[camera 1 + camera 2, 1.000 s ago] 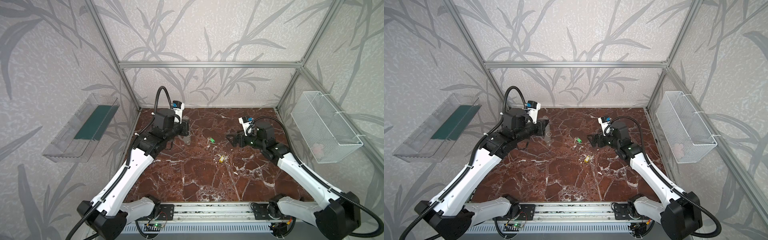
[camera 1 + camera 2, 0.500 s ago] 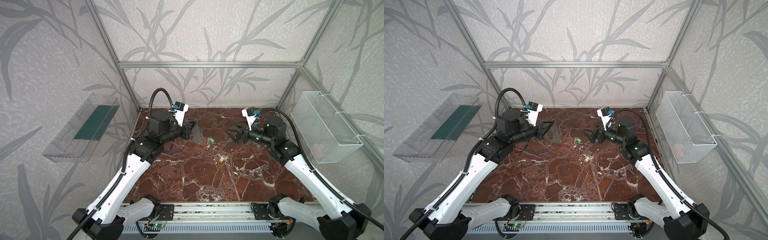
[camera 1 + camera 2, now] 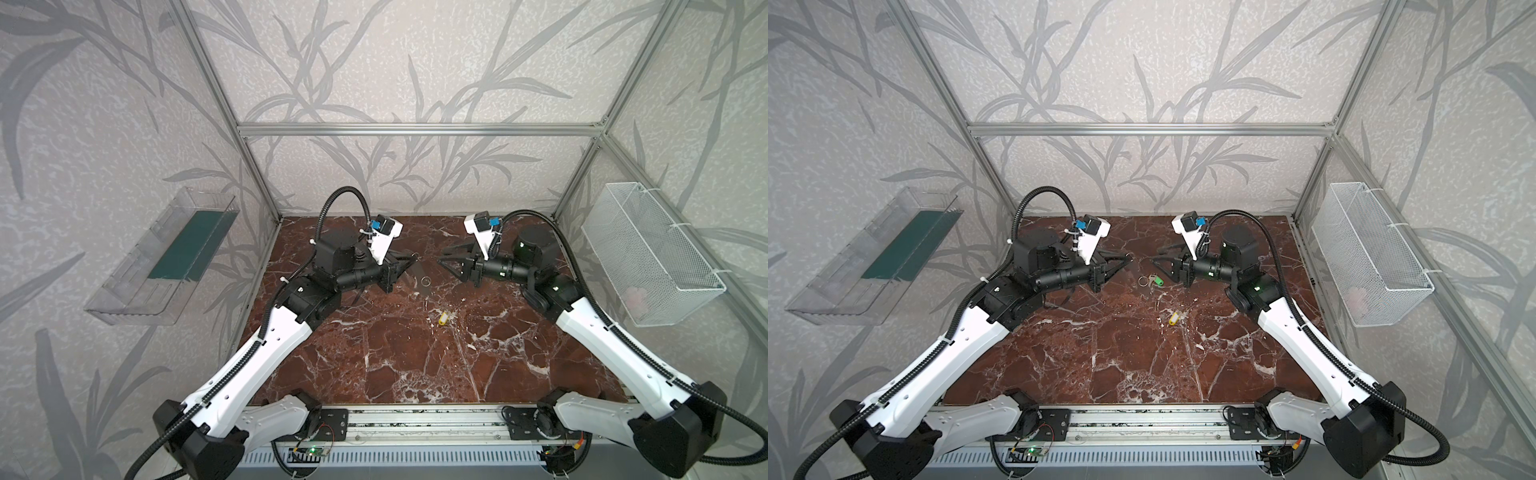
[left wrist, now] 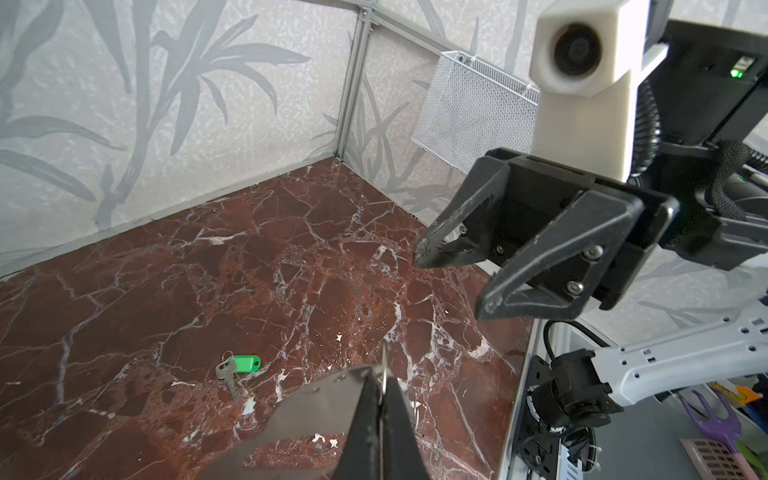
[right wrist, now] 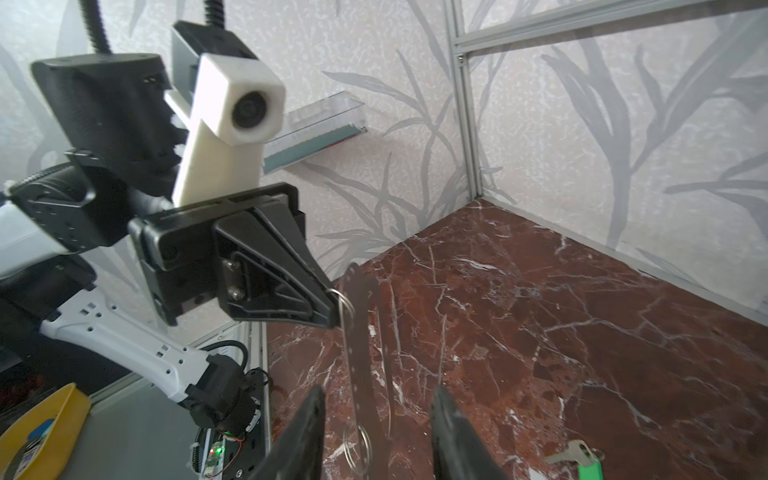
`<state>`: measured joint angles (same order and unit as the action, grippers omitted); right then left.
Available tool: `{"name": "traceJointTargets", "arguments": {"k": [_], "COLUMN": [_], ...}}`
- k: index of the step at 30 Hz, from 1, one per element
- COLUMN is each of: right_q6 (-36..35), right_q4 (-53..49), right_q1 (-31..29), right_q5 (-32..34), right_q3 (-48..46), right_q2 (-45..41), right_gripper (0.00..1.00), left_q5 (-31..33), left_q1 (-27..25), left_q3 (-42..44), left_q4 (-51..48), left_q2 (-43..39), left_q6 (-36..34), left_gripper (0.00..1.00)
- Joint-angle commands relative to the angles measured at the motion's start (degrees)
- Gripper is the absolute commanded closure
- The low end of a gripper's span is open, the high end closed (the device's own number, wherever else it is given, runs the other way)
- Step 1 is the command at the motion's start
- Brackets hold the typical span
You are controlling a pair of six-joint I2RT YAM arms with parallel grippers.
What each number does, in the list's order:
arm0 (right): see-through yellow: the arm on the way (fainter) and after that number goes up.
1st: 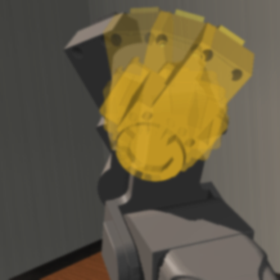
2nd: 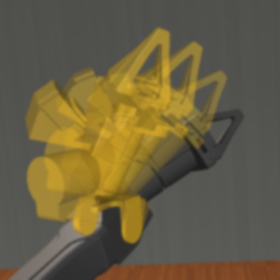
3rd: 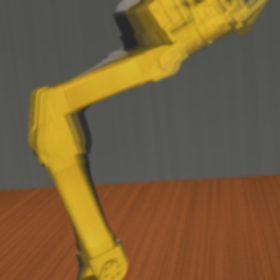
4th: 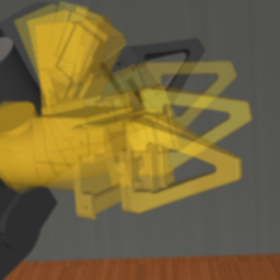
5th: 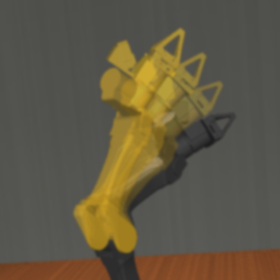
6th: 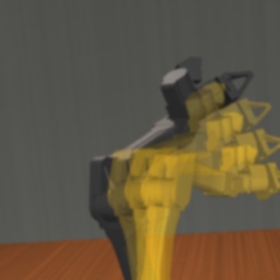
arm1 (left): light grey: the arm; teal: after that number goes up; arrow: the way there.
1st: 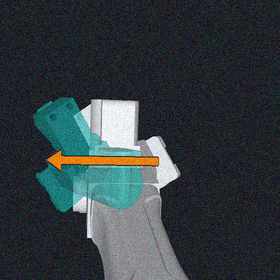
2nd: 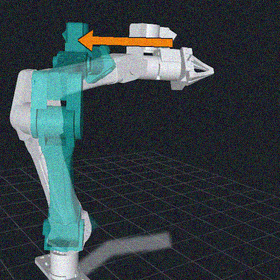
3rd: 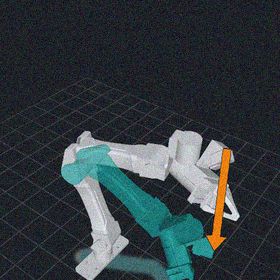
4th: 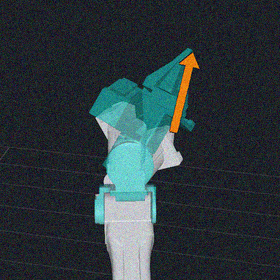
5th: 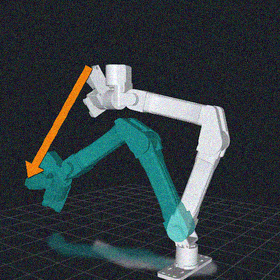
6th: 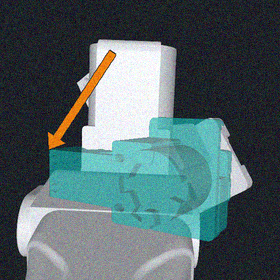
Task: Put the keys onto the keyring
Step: 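Hold the plate raised with the left gripper while the right gripper approaches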
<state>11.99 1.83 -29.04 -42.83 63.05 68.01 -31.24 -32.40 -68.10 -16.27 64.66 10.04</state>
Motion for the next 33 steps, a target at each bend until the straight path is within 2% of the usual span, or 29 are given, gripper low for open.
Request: {"name": "traceJointTargets", "arguments": {"k": [1,4,7,11,21,33], "right_q6": [-0.8,0.2,0.7,0.7,1.2,0.8], "right_q4": [4.4,4.2,1.8,-1.3,-7.0,-9.1], "right_q1": [-0.5,-0.7,-1.1,-1.5,-2.8,-3.7], "right_q5": [-2.7,-1.4,3.5,8.0,13.3,14.9], "right_q3": [-0.1,0.1,0.4,1.2,4.6,4.3], "right_q2": [0.7,1.5,1.6,2.5,6.3,6.7], "right_gripper": [0.59,0.59,0.6,0.6,0.6,0.58], "left_q5": [-0.9,7.6,18.8,26.8,37.9,38.0], "left_q1": [-0.8,-1.6,-2.0,-2.2,-3.8,-3.9], "left_q3": [-0.6,-3.5,-8.6,-15.6,-27.3,-31.0], "left_q4": [2.1,-1.8,-7.6,-16.0,-30.3,-38.9], "left_q2": [0.1,1.7,4.5,9.0,17.1,20.8], "left_q6": [-1.6,0.0,5.6,13.4,14.6,12.8], "left_gripper": [1.0,1.0,1.0,1.0,1.0,1.0]}}
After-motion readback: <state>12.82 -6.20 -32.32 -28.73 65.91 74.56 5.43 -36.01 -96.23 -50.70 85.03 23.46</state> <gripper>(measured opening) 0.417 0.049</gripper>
